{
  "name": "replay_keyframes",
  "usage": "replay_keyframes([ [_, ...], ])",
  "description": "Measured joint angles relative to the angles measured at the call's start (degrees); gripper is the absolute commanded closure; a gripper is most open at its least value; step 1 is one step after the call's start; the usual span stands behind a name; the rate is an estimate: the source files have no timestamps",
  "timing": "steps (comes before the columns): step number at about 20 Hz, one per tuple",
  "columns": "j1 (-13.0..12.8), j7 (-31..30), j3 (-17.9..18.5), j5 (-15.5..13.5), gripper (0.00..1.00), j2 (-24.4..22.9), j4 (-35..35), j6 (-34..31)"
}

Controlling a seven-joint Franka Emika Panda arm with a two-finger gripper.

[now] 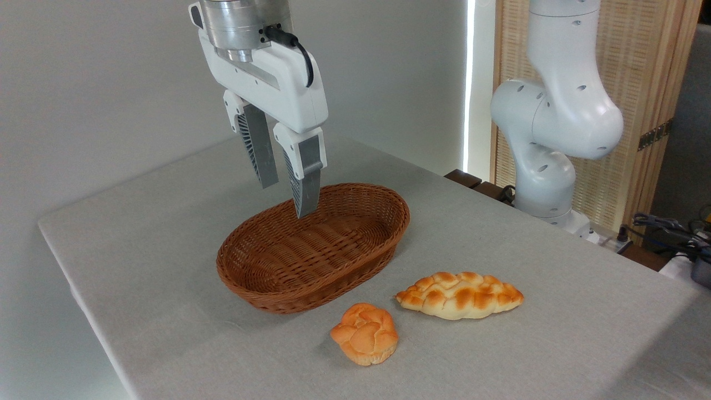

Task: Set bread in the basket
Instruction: 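Move the open gripper from above the basket to the braided roll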

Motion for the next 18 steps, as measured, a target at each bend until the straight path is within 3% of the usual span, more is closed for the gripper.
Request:
replay_keyframes([
  [14, 0.73, -0.04, 1.52, -0.52, 0.00, -0.04, -0.52, -0.05],
  [18, 1.10, 2.25, 1.55, -0.52, 0.00, -3.52, -6.26, 0.62],
])
